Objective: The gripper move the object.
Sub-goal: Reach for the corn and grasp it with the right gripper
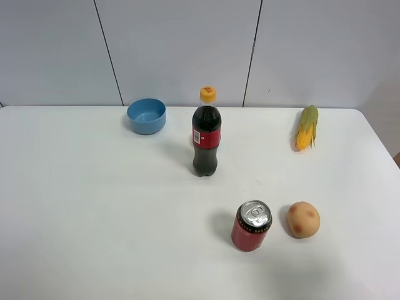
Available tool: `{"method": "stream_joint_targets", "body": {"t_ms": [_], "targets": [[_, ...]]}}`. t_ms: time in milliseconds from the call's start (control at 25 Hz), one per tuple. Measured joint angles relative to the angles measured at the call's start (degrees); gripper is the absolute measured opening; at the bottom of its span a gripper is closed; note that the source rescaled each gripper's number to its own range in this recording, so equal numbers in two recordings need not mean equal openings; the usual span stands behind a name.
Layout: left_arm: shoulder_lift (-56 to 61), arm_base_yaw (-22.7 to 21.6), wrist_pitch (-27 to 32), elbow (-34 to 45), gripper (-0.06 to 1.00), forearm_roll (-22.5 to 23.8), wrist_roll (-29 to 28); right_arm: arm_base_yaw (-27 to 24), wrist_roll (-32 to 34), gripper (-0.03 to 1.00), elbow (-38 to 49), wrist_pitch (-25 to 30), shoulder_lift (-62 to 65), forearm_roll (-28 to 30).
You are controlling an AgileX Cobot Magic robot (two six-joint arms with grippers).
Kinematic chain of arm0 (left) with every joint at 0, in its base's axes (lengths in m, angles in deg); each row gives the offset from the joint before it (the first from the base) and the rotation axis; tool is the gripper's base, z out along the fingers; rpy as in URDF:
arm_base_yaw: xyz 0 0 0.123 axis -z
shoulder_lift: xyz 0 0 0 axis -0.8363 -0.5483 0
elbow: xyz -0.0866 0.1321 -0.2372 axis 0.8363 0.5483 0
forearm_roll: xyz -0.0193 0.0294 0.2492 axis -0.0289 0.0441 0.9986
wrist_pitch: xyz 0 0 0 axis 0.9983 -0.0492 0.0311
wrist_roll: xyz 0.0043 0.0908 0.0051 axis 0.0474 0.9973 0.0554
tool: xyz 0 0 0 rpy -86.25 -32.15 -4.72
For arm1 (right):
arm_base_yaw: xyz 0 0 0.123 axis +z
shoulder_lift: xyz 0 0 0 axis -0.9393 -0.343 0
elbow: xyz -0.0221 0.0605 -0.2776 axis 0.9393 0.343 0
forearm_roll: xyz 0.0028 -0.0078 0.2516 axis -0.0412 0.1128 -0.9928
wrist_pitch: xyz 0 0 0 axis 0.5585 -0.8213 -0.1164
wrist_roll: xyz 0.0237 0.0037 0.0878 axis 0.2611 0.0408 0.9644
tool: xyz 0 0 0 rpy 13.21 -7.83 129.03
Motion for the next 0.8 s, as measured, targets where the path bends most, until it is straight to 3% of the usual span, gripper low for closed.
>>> {"method": "stream_joint_targets", "body": {"t_ms": [40, 800], "targets": [[0.0, 0.0, 0.0, 0.0, 1.0, 0.0, 0.0, 0.0, 0.0, 0.81, 0.0, 0.0, 0.0, 0.0], [0.0, 0.0, 0.0, 0.0, 1.0, 0.0, 0.0, 0.0, 1.9, 0.81, -1.1, 0.3, -2.6, 0.4]]}}
